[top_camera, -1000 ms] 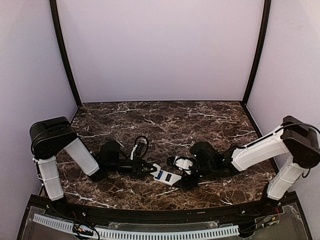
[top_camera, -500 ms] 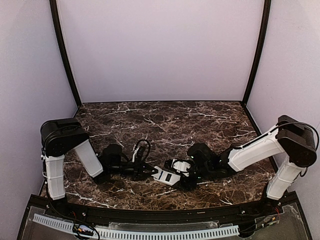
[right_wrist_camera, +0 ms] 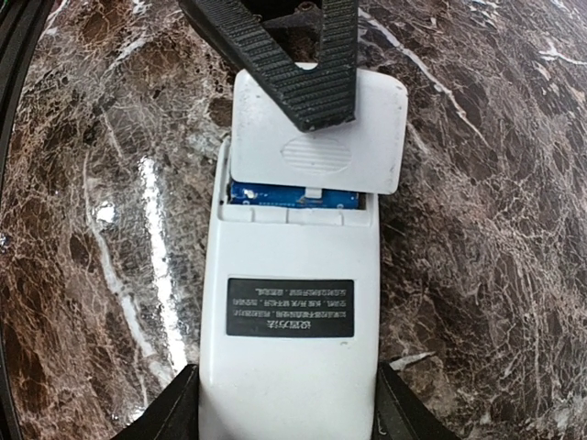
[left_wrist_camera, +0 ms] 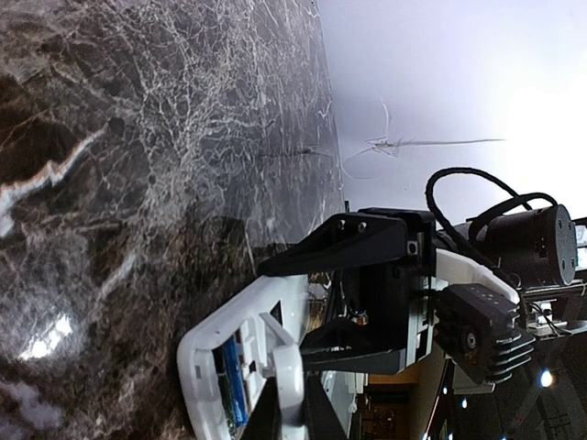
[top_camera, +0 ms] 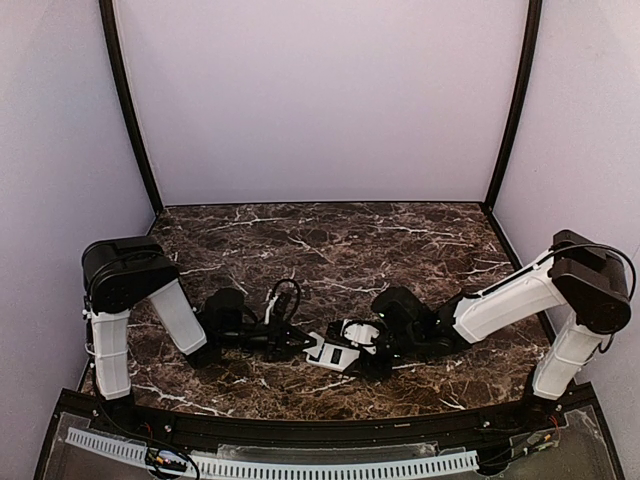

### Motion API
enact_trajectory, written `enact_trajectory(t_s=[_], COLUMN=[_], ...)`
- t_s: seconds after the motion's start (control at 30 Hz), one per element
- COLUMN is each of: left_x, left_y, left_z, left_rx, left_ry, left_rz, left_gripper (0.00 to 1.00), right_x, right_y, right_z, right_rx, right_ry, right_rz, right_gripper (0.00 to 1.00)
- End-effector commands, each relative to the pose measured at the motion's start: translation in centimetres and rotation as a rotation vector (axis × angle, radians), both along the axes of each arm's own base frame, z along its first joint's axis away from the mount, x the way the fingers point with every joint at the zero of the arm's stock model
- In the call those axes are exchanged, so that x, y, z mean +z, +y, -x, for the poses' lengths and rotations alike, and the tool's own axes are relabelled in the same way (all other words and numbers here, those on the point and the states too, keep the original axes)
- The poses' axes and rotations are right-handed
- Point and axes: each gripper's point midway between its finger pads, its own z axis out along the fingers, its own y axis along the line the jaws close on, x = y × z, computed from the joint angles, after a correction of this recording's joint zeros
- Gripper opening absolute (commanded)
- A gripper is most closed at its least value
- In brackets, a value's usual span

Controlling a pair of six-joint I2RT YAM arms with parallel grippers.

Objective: Load the batteries into the remote control
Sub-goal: Hold the remote control without the battery cover at the center of the board, then place the battery cover on the remote control without the battery cover.

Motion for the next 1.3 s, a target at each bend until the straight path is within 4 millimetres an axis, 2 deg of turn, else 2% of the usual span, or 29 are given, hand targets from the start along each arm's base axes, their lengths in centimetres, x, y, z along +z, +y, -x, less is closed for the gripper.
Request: enact_trajectory(t_s=[0.0,0.37,0.8,1.0,1.07,1.27], left_x=[1.0,0.8,1.9,1.4,1.1,0.4], left_y=[-0.2,0.3,-0.5,-0.6,-0.5,-0.1], left_z=[-0.6,-0.6,-0.2,0.1,0.1,0.0], left_rx=[0.012,0.053,0.03,0.017,0.023,0.041], left_ry=[-0.03,-0.01,-0.027,-0.007,-0.001,0.01], left_rz=[0.037,0.044,0.098,0.083,0.074,0.048], left_gripper=[0.01,0.02,0.02,0.02,0.05,0.23], right_x=[0.3,0.0,0.0,-0.1,0.0,-0.1], right_y=[0.8,0.8,1.1,1.1,1.2,1.1], right_z=[0.3,-0.5,-0.1,0.0,0.0,0.0], right_rx=[0.014,-0.097,-0.111,-0.11,-0.11,-0.107], right_ry=[0.005,0.015,0.02,0.022,0.02,0.021], right_rz=[-0.008,0.006,-0.012,-0.011,-0.014,-0.012], right_gripper=[0.4,0.24,0.19,0.18,0.18,0.18])
